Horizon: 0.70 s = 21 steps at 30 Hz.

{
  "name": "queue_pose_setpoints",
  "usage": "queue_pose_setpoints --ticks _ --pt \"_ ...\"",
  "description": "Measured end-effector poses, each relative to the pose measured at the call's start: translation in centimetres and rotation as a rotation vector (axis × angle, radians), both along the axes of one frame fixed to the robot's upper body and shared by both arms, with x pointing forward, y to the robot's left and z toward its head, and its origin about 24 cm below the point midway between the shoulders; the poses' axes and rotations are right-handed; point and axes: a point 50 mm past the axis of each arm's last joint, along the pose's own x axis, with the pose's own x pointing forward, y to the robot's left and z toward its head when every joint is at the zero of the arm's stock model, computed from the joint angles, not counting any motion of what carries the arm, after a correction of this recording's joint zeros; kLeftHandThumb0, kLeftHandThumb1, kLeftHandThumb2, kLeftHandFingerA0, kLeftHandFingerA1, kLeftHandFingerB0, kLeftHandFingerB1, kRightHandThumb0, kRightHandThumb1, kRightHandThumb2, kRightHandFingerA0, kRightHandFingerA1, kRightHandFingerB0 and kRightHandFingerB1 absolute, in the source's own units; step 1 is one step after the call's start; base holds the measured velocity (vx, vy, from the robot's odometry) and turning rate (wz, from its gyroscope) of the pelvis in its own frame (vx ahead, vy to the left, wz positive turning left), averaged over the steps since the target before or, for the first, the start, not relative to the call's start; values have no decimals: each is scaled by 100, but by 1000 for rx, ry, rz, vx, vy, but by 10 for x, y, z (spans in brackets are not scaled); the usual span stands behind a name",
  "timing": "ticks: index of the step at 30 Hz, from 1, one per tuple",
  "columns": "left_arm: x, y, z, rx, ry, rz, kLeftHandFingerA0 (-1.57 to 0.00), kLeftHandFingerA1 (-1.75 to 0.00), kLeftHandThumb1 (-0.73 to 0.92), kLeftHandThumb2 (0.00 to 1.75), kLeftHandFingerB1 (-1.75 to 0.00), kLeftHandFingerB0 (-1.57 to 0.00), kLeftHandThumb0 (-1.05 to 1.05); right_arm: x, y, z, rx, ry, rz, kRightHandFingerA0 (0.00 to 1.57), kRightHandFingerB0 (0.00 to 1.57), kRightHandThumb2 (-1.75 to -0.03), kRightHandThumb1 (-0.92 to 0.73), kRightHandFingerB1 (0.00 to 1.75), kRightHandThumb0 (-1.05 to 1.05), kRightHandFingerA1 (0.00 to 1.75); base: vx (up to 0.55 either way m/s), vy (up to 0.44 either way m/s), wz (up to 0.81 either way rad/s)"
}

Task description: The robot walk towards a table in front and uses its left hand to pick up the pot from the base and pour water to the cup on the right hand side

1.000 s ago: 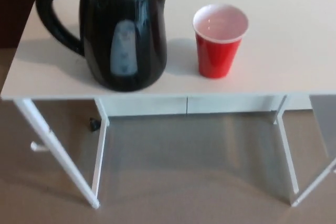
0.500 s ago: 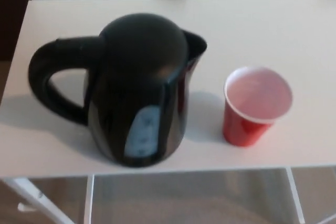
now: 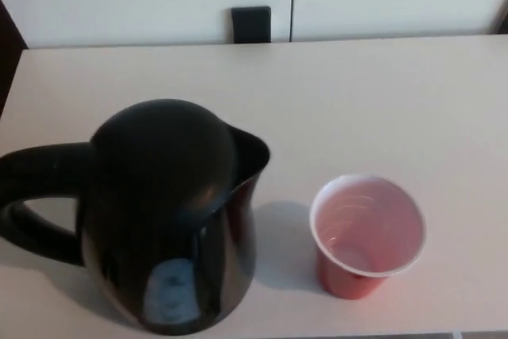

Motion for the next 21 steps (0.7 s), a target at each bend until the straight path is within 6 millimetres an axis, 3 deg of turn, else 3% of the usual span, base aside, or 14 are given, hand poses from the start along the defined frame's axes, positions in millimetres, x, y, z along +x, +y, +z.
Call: queue_pose_setpoints --ticks 3,4,8,9,10,11,13,15,16,21 --pt "-2 3 0 27 42 -13 -55 -65 73 61 -42 -71 -34 0 1 -1 3 1 -3 54 64 -56 -54 62 -45 62 53 405 9" --pt "-2 5 2 38 46 -14 -49 -49 74 62 -41 -61 -37 -1 2 -1 5 3 -3 54 65 -56 -53 63 -43 62 118 509 -1" --pt "-3 8 3 76 83 -26 -51 -49 72 61 -41 -64 -36 -3 5 -2 13 6 -4 55 73 -56 -52 70 -46 62 90 74 12" --pt "-2 8 3 80 86 -27 -45 -62 60 98 -61 -55 -38 -2 4 -2 13 4 -3 56 74 -56 -52 73 -46 62 111 20 12" --pt "-2 8 3 86 91 -28 -45 -62 60 98 -61 -55 -38 -1 4 -2 11 1 -2 56 74 -56 -52 73 -46 62 82 -2 5" --pt "0 9 4 92 93 -32 -53 -50 74 62 -39 -60 -39 1 4 -2 13 -3 -1 56 68 -56 -53 70 -47 65 73 -13 9" --pt "2 8 4 97 96 -42 -49 -53 77 64 -37 -53 -42 6 4 -1 12 -12 1 52 70 -55 -52 69 -42 62 33 -6 6" --pt "6 8 4 101 105 -67 -54 -56 75 63 -38 -56 -42 9 4 -1 13 -20 -2 53 70 -55 -52 67 -41 61 0 0 0" --pt "7 8 5 103 111 -81 -52 -48 71 61 -38 -55 -42 10 4 -1 13 -23 -4 57 62 -57 -57 57 -42 61 0 0 0" --pt "6 13 9 100 133 -116 -50 -45 71 61 -37 -54 -43 10 4 -1 7 -17 0 56 56 -56 -57 52 -43 60 0 0 0"
